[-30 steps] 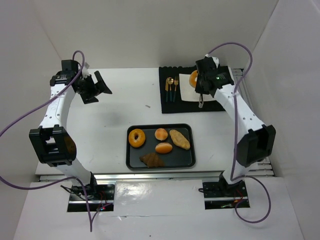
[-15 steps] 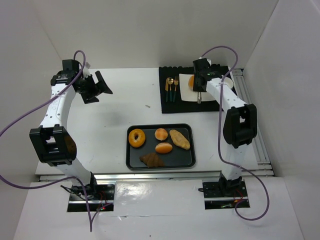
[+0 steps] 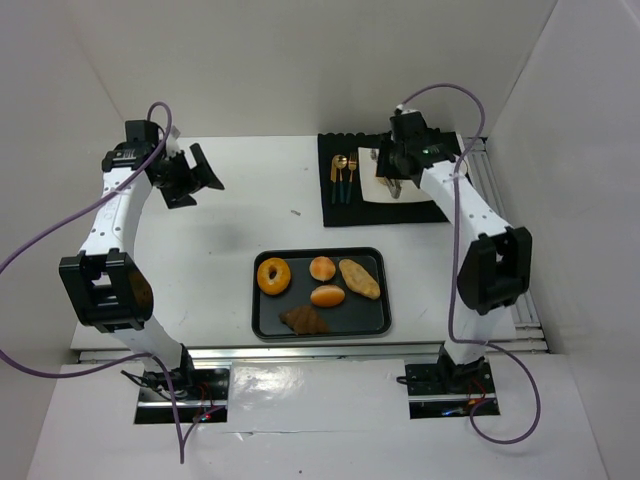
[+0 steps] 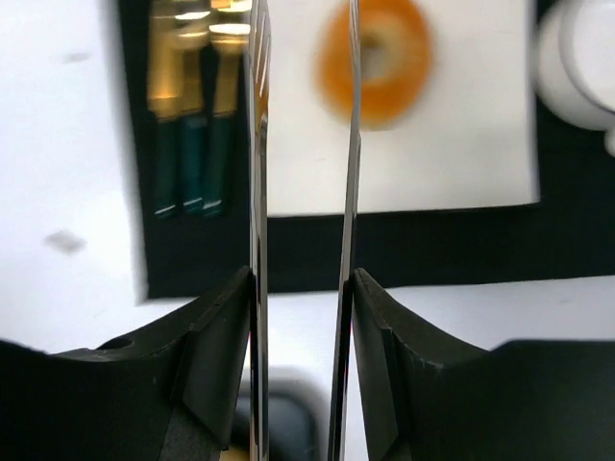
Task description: Place the bread
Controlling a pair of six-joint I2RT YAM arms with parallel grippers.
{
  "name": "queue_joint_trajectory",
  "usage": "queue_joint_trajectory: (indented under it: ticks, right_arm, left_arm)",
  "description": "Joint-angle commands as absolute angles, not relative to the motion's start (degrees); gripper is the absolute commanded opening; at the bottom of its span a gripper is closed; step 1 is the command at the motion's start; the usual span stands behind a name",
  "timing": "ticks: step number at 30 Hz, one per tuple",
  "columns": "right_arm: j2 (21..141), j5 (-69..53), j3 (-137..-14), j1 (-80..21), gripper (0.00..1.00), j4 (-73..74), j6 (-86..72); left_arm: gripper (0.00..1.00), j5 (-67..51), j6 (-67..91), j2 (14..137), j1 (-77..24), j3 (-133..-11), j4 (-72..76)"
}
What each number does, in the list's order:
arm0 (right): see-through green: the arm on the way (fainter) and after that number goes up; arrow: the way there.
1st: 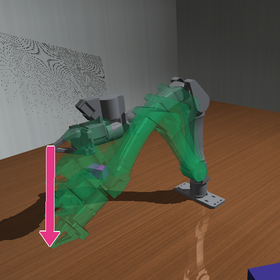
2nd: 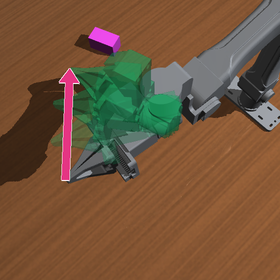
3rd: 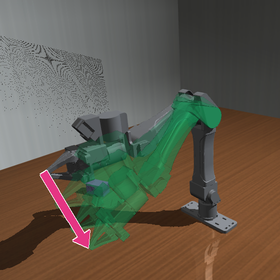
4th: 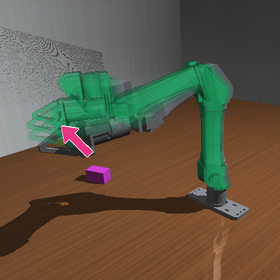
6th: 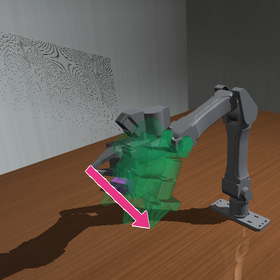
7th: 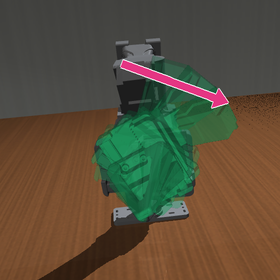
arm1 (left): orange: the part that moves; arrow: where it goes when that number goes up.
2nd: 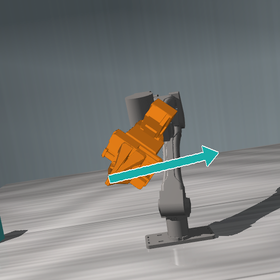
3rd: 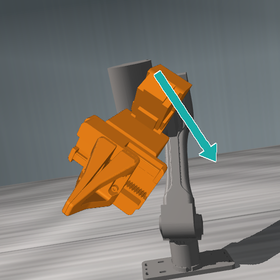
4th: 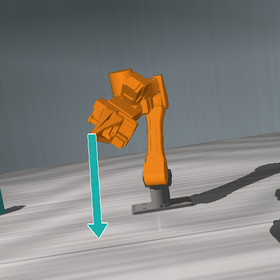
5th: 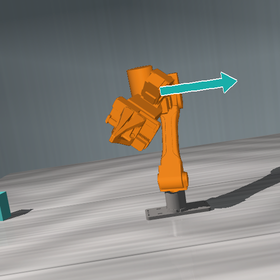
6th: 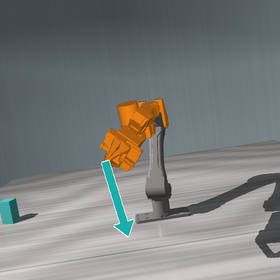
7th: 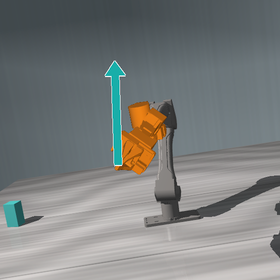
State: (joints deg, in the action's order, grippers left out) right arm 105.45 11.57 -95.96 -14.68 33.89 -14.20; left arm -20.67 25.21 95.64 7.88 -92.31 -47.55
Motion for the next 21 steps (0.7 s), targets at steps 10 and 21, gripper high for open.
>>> queue_joint_trajectory:
  ticks: [10, 21]
  right_arm:
    - [92.7, -15.1, -80.3, -38.9, 0.51, 28.9, -20.0]
    - [86.9, -17.4, -71.1, -42.6, 0.59, 32.4, -26.1]
  left_arm:
    - [0.99, -16.3, 25.7, 93.4, 7.6, -90.2, -48.1]
    - [0.99, -17.5, 26.2, 93.4, 7.6, -90.2, -47.5]
